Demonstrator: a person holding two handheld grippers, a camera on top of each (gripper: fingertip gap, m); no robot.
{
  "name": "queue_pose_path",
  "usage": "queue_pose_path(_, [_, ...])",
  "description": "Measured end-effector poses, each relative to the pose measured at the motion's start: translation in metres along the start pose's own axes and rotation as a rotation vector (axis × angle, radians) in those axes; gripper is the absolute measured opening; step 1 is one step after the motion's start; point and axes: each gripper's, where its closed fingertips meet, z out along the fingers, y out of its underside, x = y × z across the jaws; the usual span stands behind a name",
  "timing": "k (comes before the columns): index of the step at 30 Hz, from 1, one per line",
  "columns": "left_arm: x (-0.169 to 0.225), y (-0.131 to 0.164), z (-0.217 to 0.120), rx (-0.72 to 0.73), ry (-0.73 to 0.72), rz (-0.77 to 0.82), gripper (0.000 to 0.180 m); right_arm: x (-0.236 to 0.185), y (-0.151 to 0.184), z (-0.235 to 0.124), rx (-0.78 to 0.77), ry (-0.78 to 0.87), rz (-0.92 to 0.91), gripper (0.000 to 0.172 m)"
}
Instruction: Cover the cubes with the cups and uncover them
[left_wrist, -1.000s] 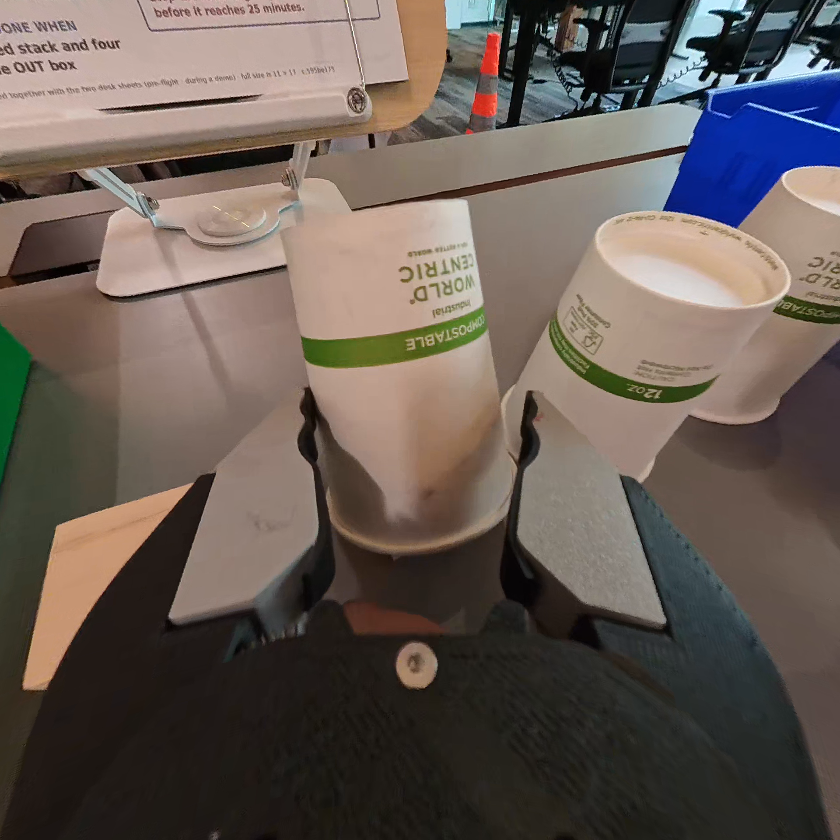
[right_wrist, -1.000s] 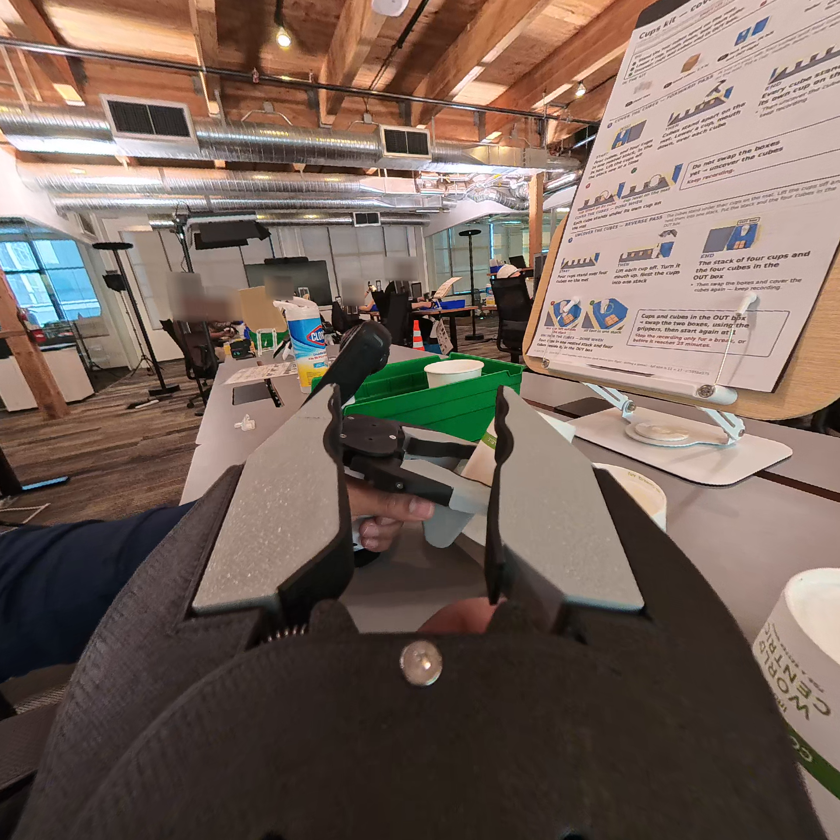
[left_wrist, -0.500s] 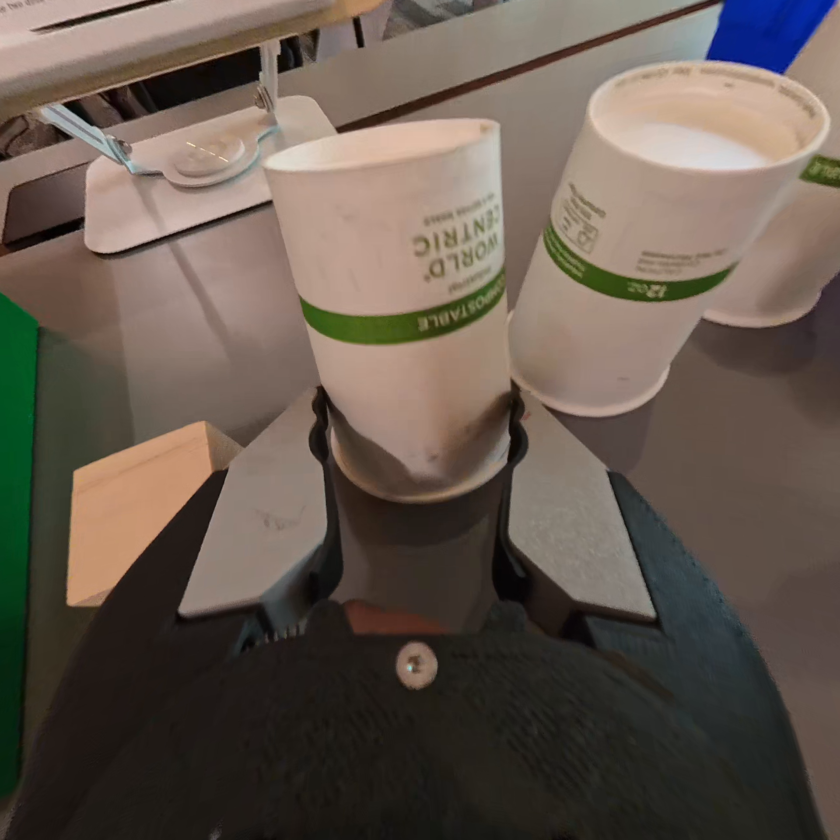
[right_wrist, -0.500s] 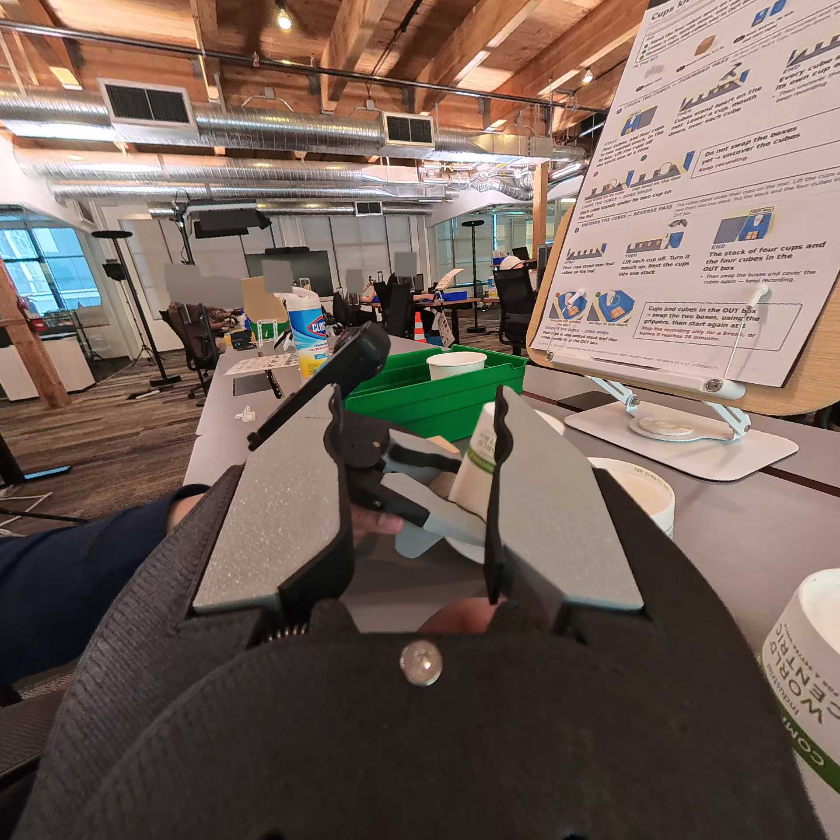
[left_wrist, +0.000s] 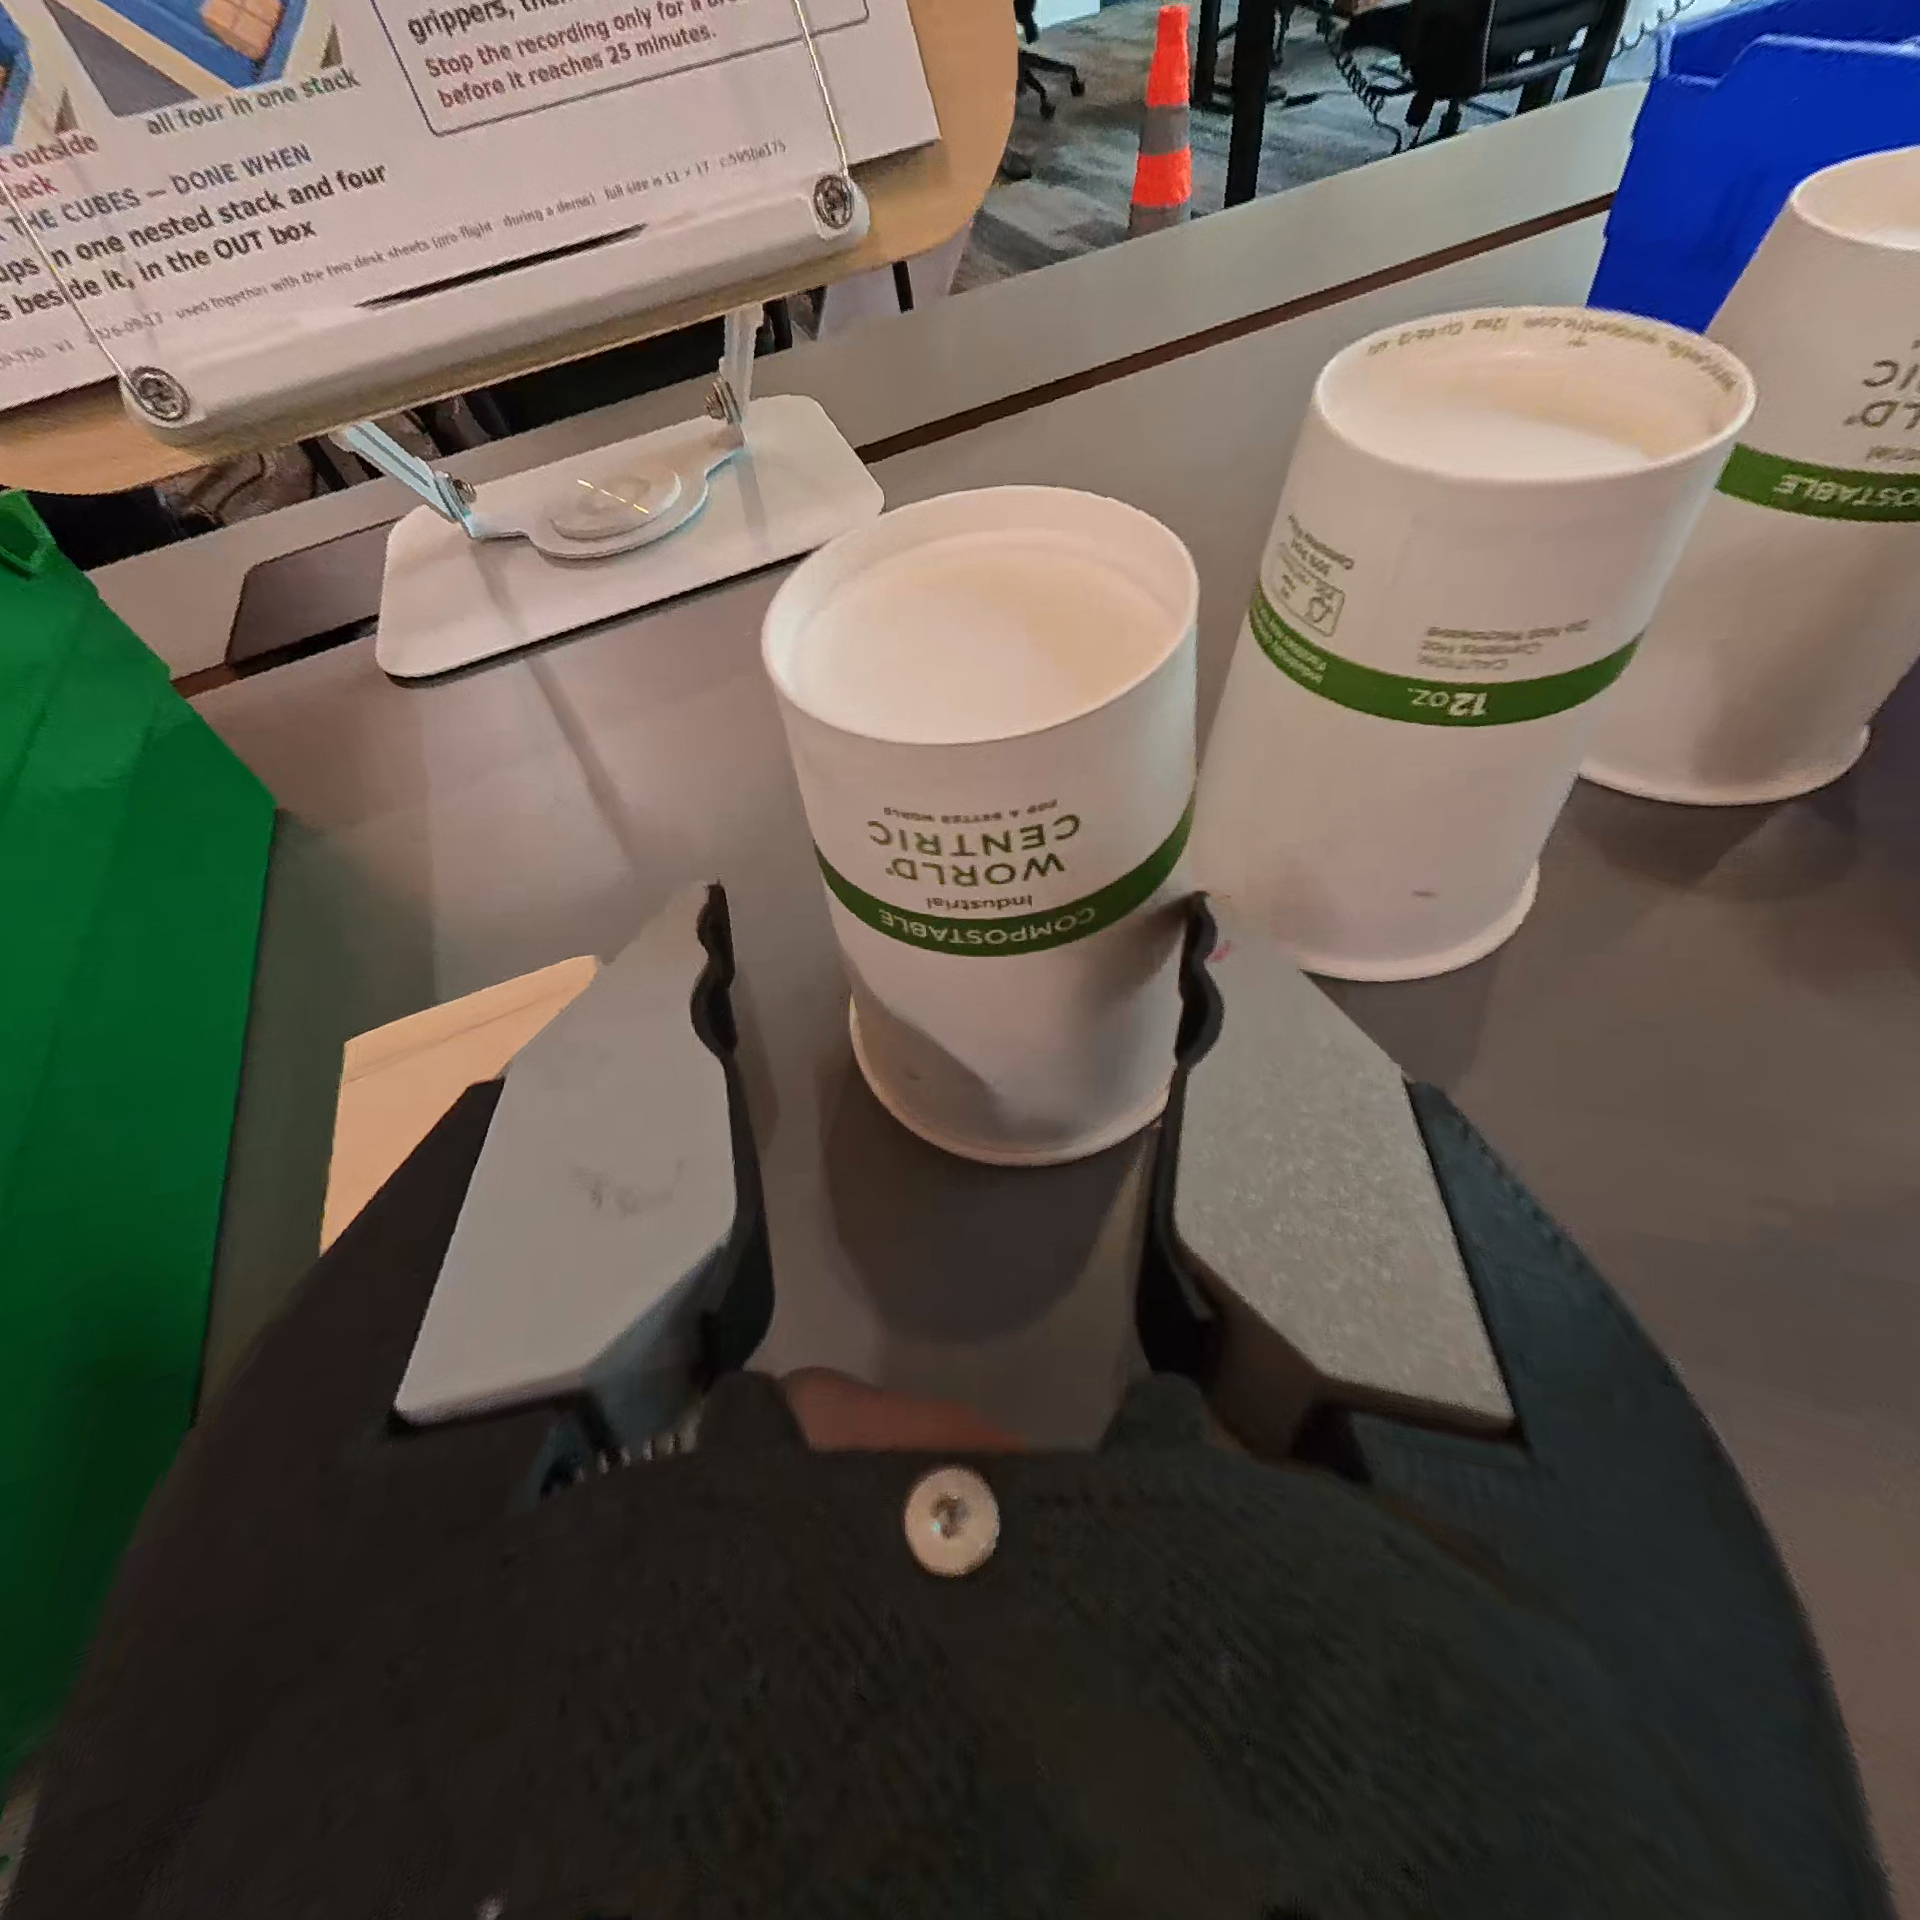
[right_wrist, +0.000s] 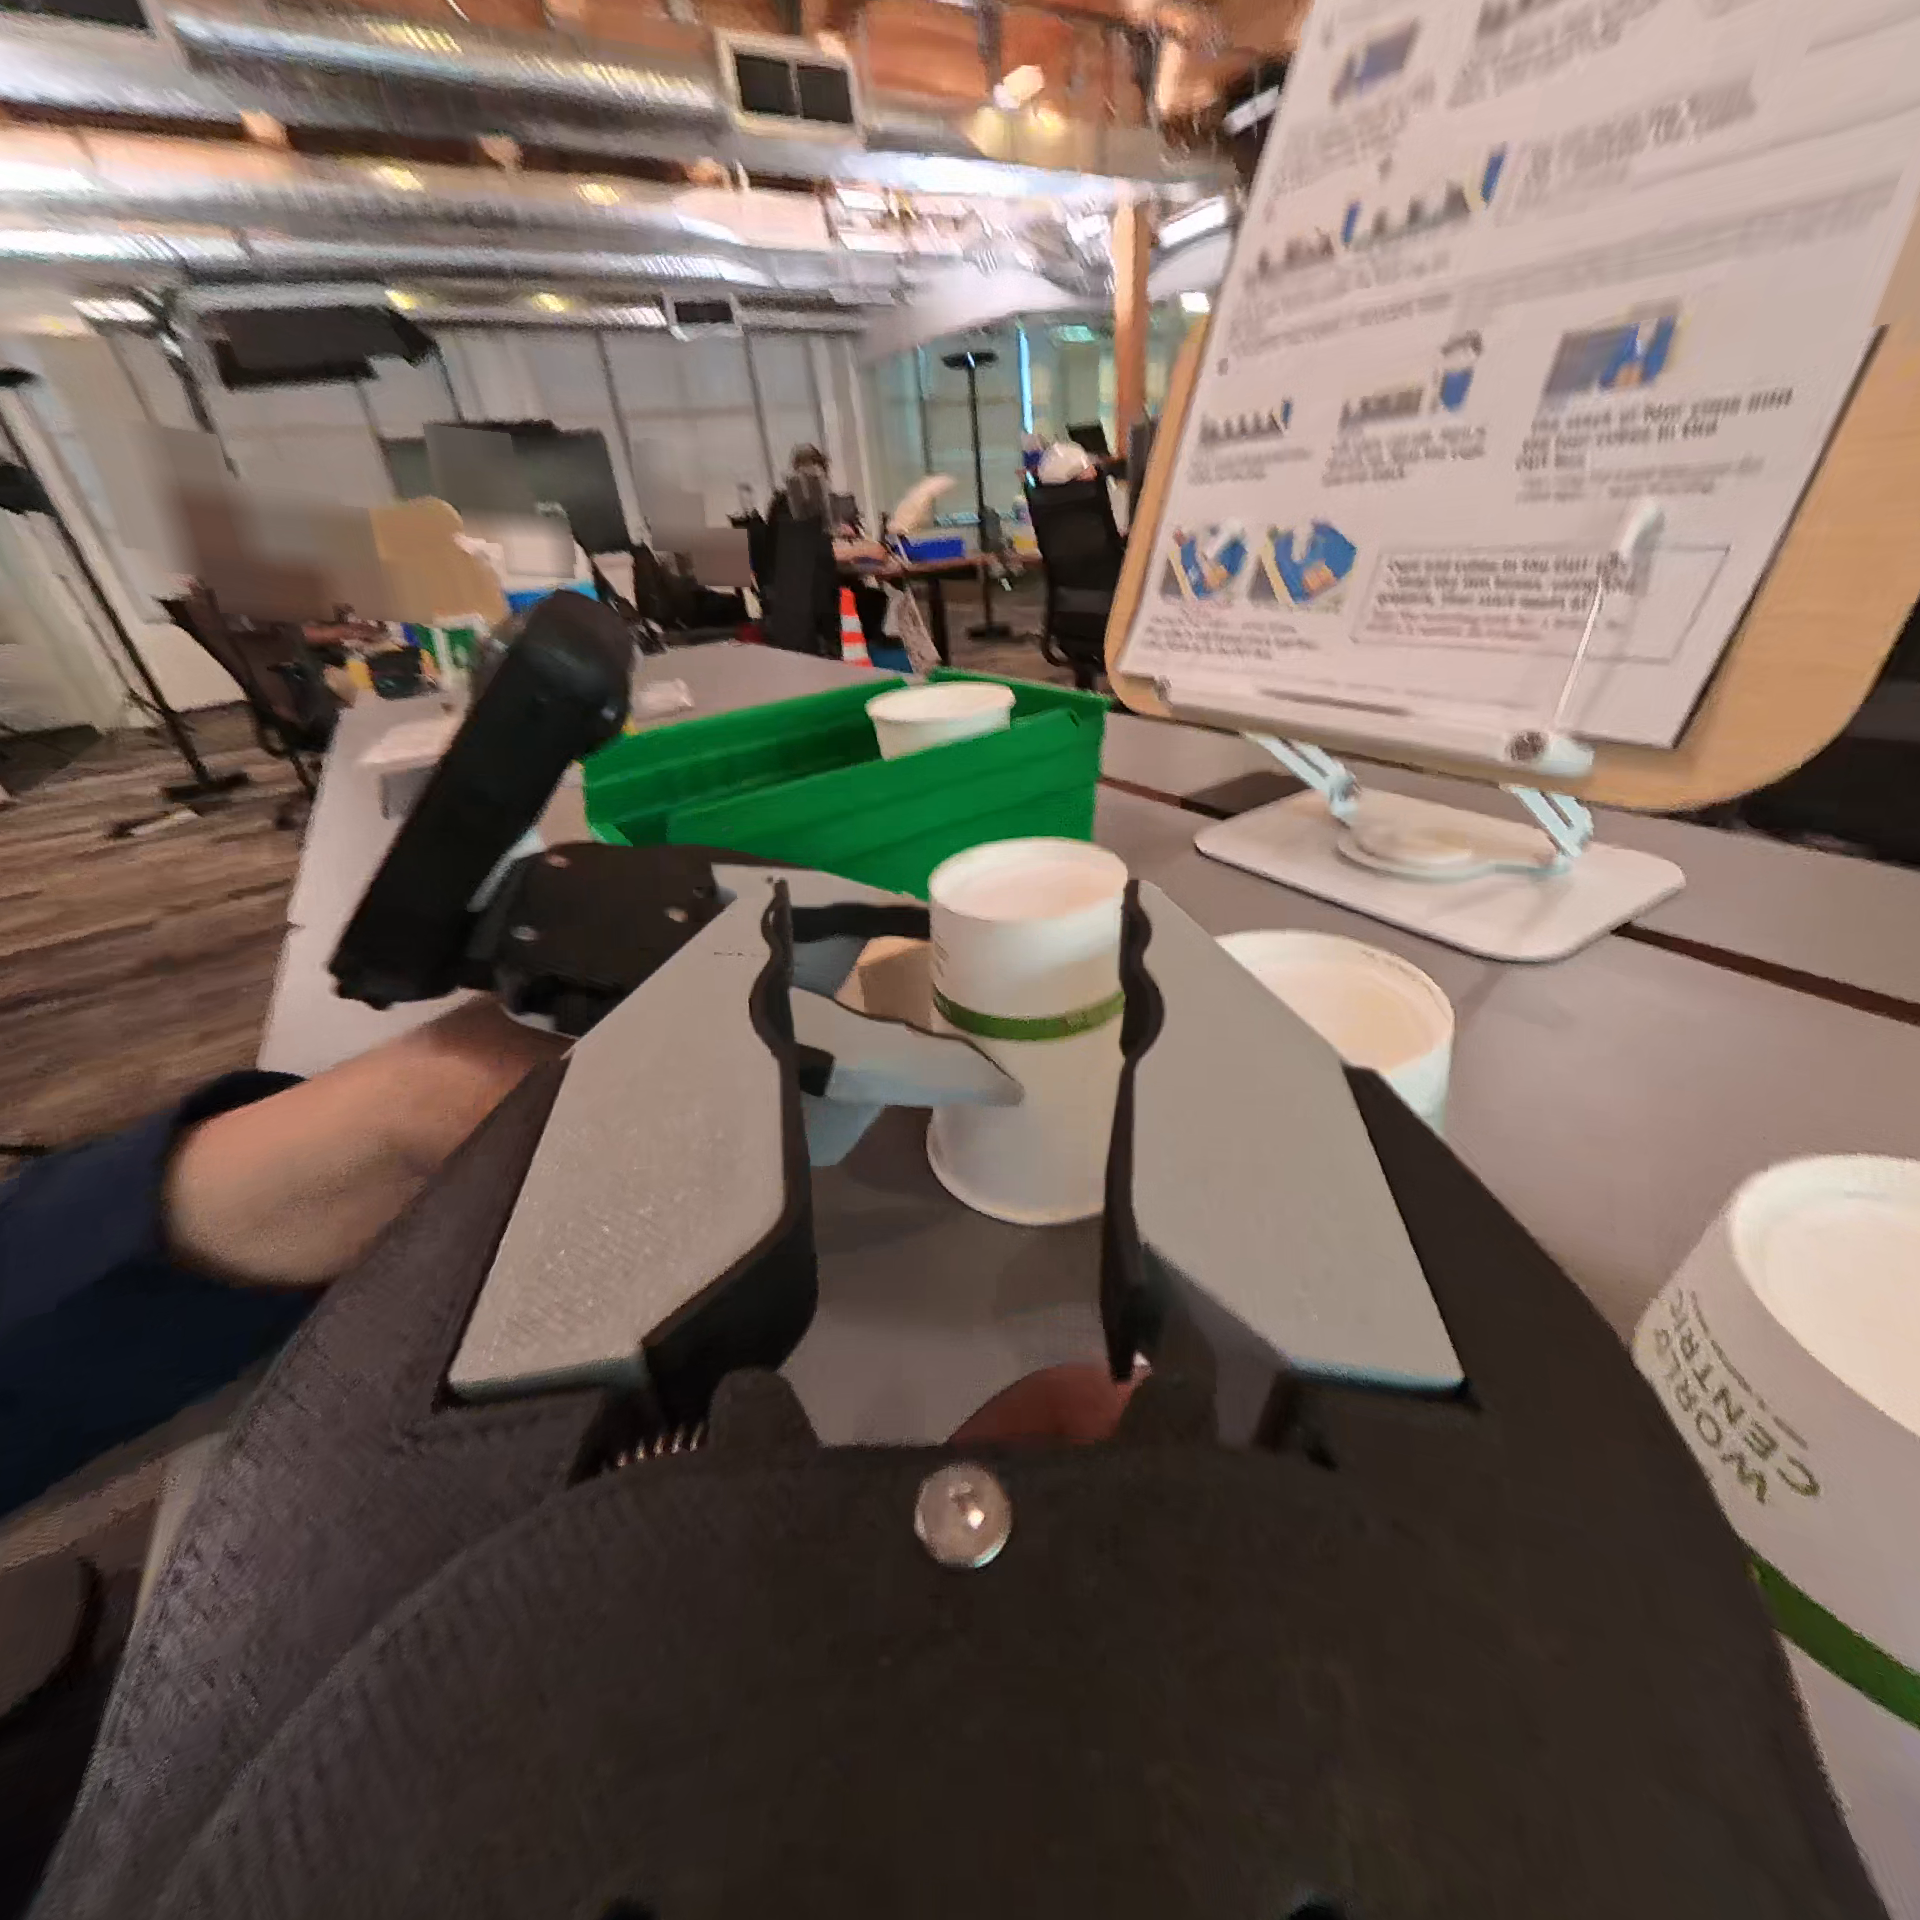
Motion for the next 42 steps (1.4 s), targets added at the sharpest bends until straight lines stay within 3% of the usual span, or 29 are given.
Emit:
queue_pose_path(6, [0.002, 0.001, 0.001, -0.007, -0.019, 0.048, 0.084, 0.002, 0.027, 0.014, -0.114, 0.048, -0.075, 0.075])
queue_pose_path(11, [0.002, 0.002, 0.002, -0.007, -0.015, 0.041, 0.083, 0.022, 0.048, 0.02, -0.228, 0.207, -0.232, 0.071])
queue_pose_path(17, [0.003, 0.002, 0.002, -0.007, -0.015, 0.043, 0.083, 0.038, 0.05, 0.013, -0.266, 0.324, -0.331, 0.069])
queue_pose_path(22, [0.003, 0.001, 0.001, -0.006, -0.014, 0.044, 0.083, 0.048, 0.048, 0.007, -0.269, 0.364, -0.327, 0.061])
queue_pose_path(30, [0.002, -0.002, 0.0, 0.013, -0.022, 0.045, 0.082, 0.052, 0.031, 0.0, -0.19, 0.376, -0.27, 0.067])
queue_pose_path(35, [-0.005, -0.021, -0.012, 0.111, -0.046, 0.02, 0.083, 0.049, 0.013, -0.006, -0.107, 0.393, -0.306, 0.066])
queue_pose_path(42, [-0.018, -0.046, -0.039, 0.255, -0.05, -0.055, 0.082, 0.049, 0.012, -0.007, -0.097, 0.388, -0.294, 0.065])
